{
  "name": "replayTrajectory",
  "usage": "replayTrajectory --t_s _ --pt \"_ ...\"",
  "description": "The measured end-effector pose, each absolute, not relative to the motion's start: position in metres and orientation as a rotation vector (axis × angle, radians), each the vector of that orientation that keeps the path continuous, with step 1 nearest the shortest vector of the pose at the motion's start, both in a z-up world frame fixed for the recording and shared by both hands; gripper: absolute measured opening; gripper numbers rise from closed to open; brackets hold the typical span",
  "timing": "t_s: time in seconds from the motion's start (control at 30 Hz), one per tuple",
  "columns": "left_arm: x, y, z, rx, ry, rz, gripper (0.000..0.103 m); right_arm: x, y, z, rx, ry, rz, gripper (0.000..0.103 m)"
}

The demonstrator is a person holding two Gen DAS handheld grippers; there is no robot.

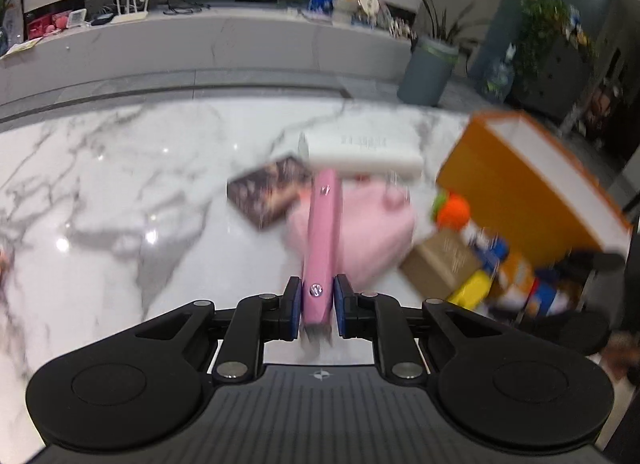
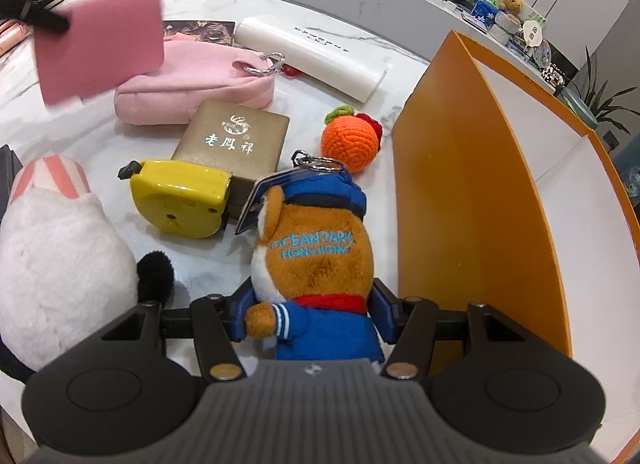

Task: Organize objects
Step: 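Lift the pink wallet with the left tool while the right tool carries the bear over the box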

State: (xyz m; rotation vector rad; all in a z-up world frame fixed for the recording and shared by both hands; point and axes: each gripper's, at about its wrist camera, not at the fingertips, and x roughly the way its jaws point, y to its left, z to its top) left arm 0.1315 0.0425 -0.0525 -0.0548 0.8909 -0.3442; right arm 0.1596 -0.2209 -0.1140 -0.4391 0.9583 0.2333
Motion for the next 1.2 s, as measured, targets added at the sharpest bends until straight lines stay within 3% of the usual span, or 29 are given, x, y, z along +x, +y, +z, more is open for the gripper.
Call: replayTrajectory --t_s 0.2,0.27,0.33,0.43,0.5,0.57,0.6,0.63,1.2 --pt "0.130 0.032 -0.061 0.001 0.882 -0.345 0.020 0.159 -0.222 -0.114 -0.438 0.957 0.237 0.060" --pt "0.137 0.027 -0.062 0.028 0.902 -0.334 0.026 0.158 -0.221 -0.114 -0.439 0.957 0.237 0.060" --pt "0.146 0.022 -0.066 0.061 0.923 -0.291 0.049 0.159 -0.221 -0.114 -0.439 0.961 0.235 0.060" --pt "0.157 0.015 -0.066 0.091 0.900 -0.257 0.061 0.160 -0.220 -0.114 -0.442 0.967 0.238 0.060" --pt "0.166 0.010 -0.069 0.094 0.906 -0.265 0.060 0.161 -0.221 -0.114 -0.441 0.968 0.242 0.060" --pt "0.172 0.004 -0.072 0.110 0.917 -0.281 0.045 0.161 -0.222 -0.113 -0.443 0.968 0.245 0.060" --pt "0.174 0.000 -0.075 0.125 0.927 -0.285 0.029 0.161 -0.221 -0.113 -0.444 0.968 0.247 0.060" --pt "0.175 -0.003 -0.076 0.143 0.924 -0.278 0.027 0.161 -0.222 -0.113 -0.444 0.967 0.249 0.060" --pt "0.154 -0.006 -0.054 0.184 0.907 -0.266 0.021 0.149 -0.231 -0.096 -0.378 0.906 0.289 0.054"
